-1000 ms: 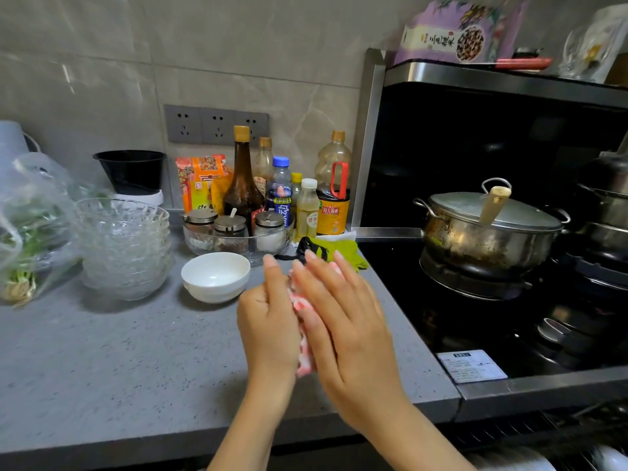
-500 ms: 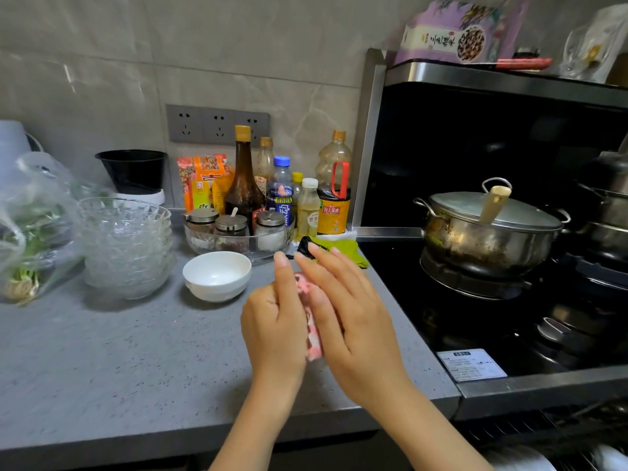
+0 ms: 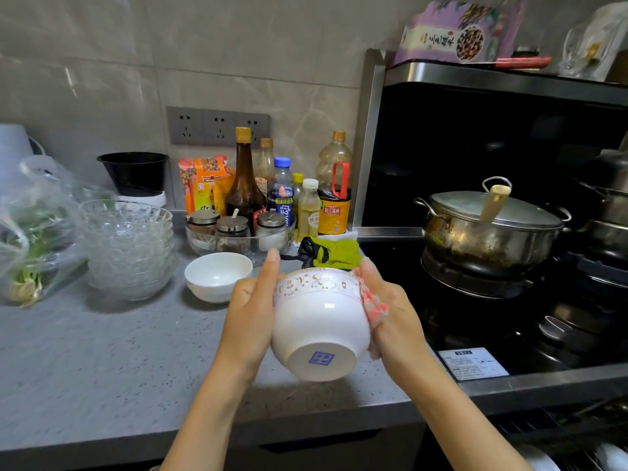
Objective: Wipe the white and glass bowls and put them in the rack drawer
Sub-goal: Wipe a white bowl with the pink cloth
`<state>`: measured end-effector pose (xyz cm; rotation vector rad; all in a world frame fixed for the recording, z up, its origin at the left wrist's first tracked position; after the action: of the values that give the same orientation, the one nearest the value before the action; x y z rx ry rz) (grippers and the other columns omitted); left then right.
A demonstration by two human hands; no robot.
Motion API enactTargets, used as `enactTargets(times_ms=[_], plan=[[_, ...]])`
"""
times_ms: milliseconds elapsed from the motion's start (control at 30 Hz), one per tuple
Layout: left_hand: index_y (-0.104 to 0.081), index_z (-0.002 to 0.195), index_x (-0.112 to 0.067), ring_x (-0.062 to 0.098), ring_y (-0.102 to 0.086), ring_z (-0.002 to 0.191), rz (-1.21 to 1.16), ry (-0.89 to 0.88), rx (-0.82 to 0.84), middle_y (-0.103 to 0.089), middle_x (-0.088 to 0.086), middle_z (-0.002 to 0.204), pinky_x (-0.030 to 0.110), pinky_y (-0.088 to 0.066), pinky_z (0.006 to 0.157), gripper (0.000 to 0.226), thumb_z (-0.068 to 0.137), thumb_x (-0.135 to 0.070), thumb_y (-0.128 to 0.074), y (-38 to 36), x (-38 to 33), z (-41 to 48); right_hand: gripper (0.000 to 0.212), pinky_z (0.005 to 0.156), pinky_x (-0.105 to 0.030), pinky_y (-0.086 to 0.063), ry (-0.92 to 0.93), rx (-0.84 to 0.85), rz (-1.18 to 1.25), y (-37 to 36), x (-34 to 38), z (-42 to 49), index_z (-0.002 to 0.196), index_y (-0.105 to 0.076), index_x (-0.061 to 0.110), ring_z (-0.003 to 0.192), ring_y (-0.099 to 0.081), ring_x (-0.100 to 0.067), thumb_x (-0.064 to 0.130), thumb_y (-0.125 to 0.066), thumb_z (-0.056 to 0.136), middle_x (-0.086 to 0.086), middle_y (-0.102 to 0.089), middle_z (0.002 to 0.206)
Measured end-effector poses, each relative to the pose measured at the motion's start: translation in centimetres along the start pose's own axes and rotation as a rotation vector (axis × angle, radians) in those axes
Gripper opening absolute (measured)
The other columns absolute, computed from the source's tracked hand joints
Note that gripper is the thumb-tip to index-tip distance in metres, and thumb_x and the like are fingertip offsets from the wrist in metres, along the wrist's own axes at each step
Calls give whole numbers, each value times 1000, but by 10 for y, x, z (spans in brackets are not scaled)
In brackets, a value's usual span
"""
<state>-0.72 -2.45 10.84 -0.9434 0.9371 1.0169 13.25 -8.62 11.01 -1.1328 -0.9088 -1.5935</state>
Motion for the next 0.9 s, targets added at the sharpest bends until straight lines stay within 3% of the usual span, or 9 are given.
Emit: enactTargets(times_ms=[67,200,400,467,533,633,767,833,900], plan=[[-51,55,3,9,-50,44,116,-76,116,-50,5,46,11,-38,46,64,90,-48,-38,-9,-9,2,65,40,-12,-33,78,36,22,-1,8,2,56,-44,-4,40,-49,-11,50,-40,92,-3,-47,42],[-44,46,-10,14,-44,44,371,-177,294,-46,1,44,27,-34,48,72,89,-67,-40,-30,-12,2,72,47,-24,-30,239,90,-156,-6,12,3,57,-41,-9,50,-42,-20,57,-48,85,-15,-42,51],[-33,44,-7,18,-34,41,294,-242,87,-33,6,43,31,-23,44,73,89,-62,-47,-23,-15,-4,50,56,-16,-39,277,-82,-102,2,9,-2,69,-58,4,58,-52,-8,45,-42,93,4,-54,59],[-40,50,-4,17,-42,43,105,-115,-64,-39,7,46,25,-28,44,64,89,-55,-45,-10,-6,-2,45,79,-21,-48,195,-67,-12,-2,-5,-4,102,-67,20,92,-65,-6,52,-38,92,9,-69,94],[-43,57,-8,16,-45,47,18,-57,-185,-42,7,50,25,-30,48,54,94,-47,-43,0,3,-2,54,106,-31,-38,218,-38,0,-9,-8,-11,134,-50,34,127,-48,-1,59,-32,91,19,-56,132],[-47,60,-9,18,-46,51,12,-51,-261,-45,11,54,29,-33,53,53,95,-47,-40,0,9,-7,46,117,-35,-24,398,-74,-359,-22,8,-24,141,-34,47,141,-25,2,55,-27,97,27,-34,148],[-56,46,-14,19,-51,47,31,-71,-236,-52,8,45,35,-39,52,63,84,-61,-37,-13,11,-16,45,113,-35,-29,701,-217,-929,-37,30,-34,139,-47,28,142,-28,-8,39,-25,102,12,-42,148],[-54,47,-14,20,-48,45,45,-74,-249,-48,9,44,34,-37,51,62,82,-62,-36,-13,10,-18,42,110,-26,-31,613,-179,-744,-28,31,-26,135,-50,32,138,-34,-5,42,-27,101,14,-46,144],[-55,63,-10,22,-47,55,-18,-40,-287,-48,11,58,35,-36,57,58,85,-61,-38,-8,12,-18,32,101,-12,-37,370,-108,-297,-12,20,-14,126,-52,41,129,-44,0,42,-31,102,22,-51,136]])
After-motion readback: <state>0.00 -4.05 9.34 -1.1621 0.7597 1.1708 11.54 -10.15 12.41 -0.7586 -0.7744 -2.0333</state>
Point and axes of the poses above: each hand's wrist, its own z-axis towards the middle knuckle, its own y-axis out of the back of the hand, x = y × z, the point moved 9 cm from there along z, towards the middle knuckle
